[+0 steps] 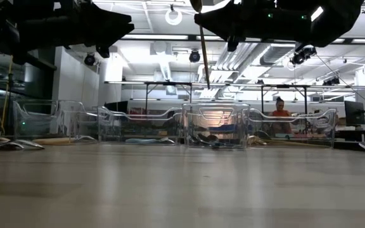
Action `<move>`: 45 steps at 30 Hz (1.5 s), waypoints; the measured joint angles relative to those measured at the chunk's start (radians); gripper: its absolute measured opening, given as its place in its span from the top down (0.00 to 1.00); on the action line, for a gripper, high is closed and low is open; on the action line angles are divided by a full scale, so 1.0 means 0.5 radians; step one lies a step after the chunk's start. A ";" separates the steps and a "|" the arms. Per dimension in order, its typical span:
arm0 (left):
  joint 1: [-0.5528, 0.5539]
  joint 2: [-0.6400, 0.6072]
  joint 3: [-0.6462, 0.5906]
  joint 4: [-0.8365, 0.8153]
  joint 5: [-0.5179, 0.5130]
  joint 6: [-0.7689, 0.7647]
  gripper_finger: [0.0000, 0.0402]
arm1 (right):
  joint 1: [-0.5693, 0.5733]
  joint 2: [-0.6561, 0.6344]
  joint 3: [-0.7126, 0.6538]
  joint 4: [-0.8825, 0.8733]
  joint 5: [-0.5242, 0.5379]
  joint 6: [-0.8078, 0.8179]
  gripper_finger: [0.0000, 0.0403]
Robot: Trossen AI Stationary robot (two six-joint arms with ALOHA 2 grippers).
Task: Sort silverware by color (type)
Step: Put the gold spoon into the right transparent bin
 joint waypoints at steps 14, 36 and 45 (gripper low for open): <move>0.000 0.000 0.000 -0.014 0.001 -0.018 0.71 | -0.103 -0.034 0.168 -0.185 0.296 -0.029 1.00; 0.001 0.000 0.000 -0.089 0.001 -0.065 0.71 | -1.091 -0.094 1.042 -3.003 0.951 -0.159 1.00; 0.001 0.000 0.000 -0.089 0.001 -0.067 0.71 | -1.374 -0.093 0.708 -3.023 0.642 -0.009 1.00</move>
